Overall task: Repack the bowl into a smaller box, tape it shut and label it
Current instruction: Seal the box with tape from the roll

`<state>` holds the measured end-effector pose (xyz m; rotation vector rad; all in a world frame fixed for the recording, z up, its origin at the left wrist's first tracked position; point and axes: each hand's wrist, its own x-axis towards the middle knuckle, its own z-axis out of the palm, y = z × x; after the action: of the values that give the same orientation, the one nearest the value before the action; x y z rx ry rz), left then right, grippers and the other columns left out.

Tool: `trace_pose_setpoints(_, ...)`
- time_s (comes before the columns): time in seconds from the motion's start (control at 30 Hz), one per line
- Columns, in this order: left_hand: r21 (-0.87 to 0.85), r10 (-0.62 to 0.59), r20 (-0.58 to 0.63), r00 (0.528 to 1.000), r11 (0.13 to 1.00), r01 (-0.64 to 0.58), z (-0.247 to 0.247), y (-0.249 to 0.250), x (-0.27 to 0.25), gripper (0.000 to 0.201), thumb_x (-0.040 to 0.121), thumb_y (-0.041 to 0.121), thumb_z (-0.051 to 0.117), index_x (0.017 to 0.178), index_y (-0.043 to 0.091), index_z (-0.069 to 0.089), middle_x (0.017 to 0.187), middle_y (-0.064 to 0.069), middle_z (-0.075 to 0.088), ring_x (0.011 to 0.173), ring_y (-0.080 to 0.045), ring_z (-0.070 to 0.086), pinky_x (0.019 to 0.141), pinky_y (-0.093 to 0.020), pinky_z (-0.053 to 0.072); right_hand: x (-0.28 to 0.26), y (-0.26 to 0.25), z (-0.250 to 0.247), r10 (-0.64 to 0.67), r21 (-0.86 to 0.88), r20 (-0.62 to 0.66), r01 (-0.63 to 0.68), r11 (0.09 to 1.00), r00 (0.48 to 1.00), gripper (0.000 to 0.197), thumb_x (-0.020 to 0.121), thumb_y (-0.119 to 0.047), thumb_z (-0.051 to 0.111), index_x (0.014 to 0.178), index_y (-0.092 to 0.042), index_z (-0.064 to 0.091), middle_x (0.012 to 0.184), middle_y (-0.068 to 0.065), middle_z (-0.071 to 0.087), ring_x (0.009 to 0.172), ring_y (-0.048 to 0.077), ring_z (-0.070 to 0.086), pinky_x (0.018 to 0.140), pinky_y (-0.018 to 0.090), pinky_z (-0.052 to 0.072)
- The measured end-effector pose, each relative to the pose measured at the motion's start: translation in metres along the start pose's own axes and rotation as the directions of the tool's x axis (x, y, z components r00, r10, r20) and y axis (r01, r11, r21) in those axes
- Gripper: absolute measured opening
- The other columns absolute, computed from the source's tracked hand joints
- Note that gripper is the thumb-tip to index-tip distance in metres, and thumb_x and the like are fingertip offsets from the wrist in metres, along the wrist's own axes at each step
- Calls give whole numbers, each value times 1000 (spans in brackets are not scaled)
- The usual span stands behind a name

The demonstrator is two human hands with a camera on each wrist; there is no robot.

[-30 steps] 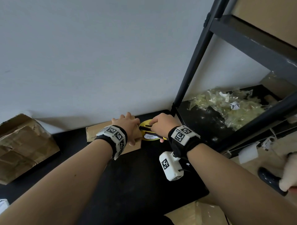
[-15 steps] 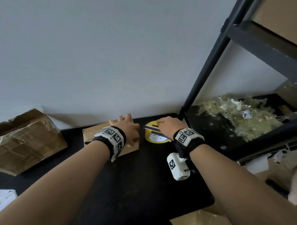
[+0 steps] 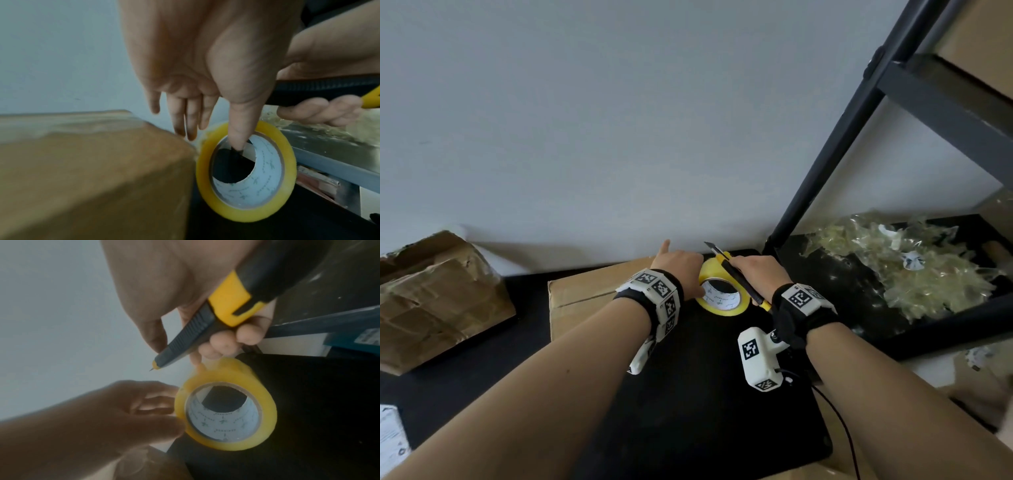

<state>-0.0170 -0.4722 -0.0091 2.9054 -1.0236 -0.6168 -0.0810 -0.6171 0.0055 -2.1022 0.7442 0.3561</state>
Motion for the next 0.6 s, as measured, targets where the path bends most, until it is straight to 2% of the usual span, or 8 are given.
trace_pose_setpoints(0.07, -12, 9, 19, 1000, 1000, -9, 2, 9, 11, 33, 86, 31, 57, 116, 17, 52, 113, 1, 62, 111, -21, 56, 106, -37, 25, 2, 5, -2, 24, 106, -4, -23, 994, 1000, 41, 86, -46, 55, 63, -12, 56, 53, 5, 53, 44, 20, 51, 53, 31, 43)
trace_pose_setpoints(0.13, 2, 6, 22, 1000, 1000, -6, 5, 15, 17, 31, 89, 25, 54, 118, 15, 49, 112, -2, 63, 107, -23, 57, 92, -32, 34, 6, 12, -1, 19, 176, -32, -14, 984, 999, 40, 83, -50, 59, 65, -14, 58, 54, 4, 54, 45, 20, 52, 52, 30, 44)
trace_pose_setpoints(0.2, 53, 4, -9, 1000, 999, -3, 7, 20, 21, 26, 89, 20, 52, 115, 16, 49, 108, -1, 64, 103, -22, 59, 92, -32, 34, 12, 24, -3, 12, 154, -114, 6, 988, 993, 32, 82, -50, 61, 81, -18, 65, 70, 2, 62, 65, 21, 61, 67, 34, 52)
trace_pose_setpoints(0.27, 87, -11, -23, 1000, 996, 13, 13, 20, 25, 24, 88, 17, 51, 111, 18, 50, 105, 1, 64, 102, -21, 59, 93, -33, 33, 19, 38, -5, 75, 97, -168, -59, 994, 983, 31, 83, -38, 61, 107, -17, 63, 96, 4, 64, 90, 25, 62, 82, 36, 50)
trace_pose_setpoints(0.37, 77, -29, 5, 1000, 997, 29, 20, 16, 30, 22, 87, 17, 48, 109, 20, 51, 105, 2, 63, 103, -20, 60, 91, -34, 34, 27, 57, -4, 192, -55, -117, -200, 978, 974, 56, 83, -18, 60, 137, -11, 44, 124, 11, 58, 109, 30, 57, 84, 31, 43)
trace_pose_setpoints(0.47, 74, -4, 27, 1000, 997, 2, 28, 19, 35, 23, 90, 23, 48, 113, 20, 49, 110, 1, 62, 107, -21, 59, 91, -35, 36, 31, 69, 7, 151, -238, -7, -148, 960, 989, 56, 85, -10, 56, 139, -15, 42, 136, 10, 50, 118, 29, 54, 93, 33, 45)
trace_pose_setpoints(0.53, 55, 12, 31, 999, 998, -14, 33, 23, 36, 25, 91, 26, 47, 116, 19, 49, 112, 0, 62, 107, -21, 59, 90, -35, 37, 30, 72, 15, 139, -301, 63, -114, 947, 988, 55, 90, -8, 50, 142, -18, 39, 142, 8, 47, 126, 28, 49, 102, 34, 41)
trace_pose_setpoints(0.6, 49, 22, 50, 999, 998, -24, 35, 26, 36, 27, 93, 25, 47, 119, 20, 47, 113, -1, 62, 107, -22, 59, 92, -36, 37, 31, 73, 20, 140, -348, 114, -93, 933, 984, 56, 91, -7, 48, 145, -20, 35, 142, 8, 47, 127, 27, 48, 102, 33, 41)
